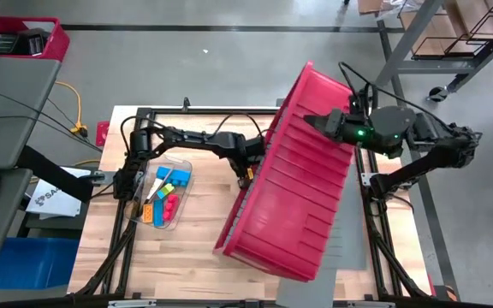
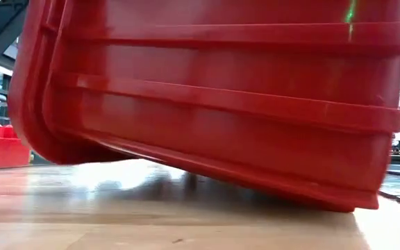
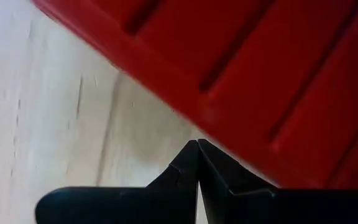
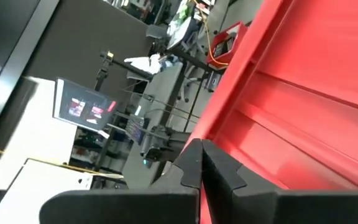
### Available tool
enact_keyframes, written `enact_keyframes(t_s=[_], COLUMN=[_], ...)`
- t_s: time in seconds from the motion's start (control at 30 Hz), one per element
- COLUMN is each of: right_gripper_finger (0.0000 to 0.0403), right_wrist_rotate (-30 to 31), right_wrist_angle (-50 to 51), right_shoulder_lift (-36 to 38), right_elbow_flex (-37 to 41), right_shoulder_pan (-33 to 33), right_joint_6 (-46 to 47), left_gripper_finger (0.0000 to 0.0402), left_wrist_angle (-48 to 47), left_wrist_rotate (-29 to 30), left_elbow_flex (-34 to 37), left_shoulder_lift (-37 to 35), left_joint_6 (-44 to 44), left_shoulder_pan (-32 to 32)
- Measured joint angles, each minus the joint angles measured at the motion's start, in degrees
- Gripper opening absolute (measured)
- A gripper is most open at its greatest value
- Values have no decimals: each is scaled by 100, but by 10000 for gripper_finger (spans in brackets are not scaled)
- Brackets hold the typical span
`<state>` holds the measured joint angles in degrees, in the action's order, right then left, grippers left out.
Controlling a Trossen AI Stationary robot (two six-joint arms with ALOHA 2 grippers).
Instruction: Sort Items/Unsort Items
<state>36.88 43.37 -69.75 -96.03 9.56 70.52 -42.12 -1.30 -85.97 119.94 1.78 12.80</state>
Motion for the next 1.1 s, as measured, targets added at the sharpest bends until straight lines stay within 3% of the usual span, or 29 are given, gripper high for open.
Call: enact_keyframes(t_s=[0.23, 0.63, 1.1], right_gripper_finger=[0, 0, 0], right_wrist_rotate=[-308, -301, -284], right_wrist_angle=[41, 114, 113], right_shoulder_lift=[3, 2, 2], right_elbow_flex=[4, 13, 13], right_shoulder_pan=[-171, -173, -173], right_joint_6=[-335, -756, -800], left_gripper_finger=[0, 0, 0], left_wrist_angle=[-767, -2122, -2353], left_wrist_rotate=[476, 563, 489], left_elbow_flex=[-4, -4, -4], left_shoulder_lift=[-87, -94, -96], left_joint_6=[-397, -837, -1102], left_shoulder_pan=[233, 887, 1171])
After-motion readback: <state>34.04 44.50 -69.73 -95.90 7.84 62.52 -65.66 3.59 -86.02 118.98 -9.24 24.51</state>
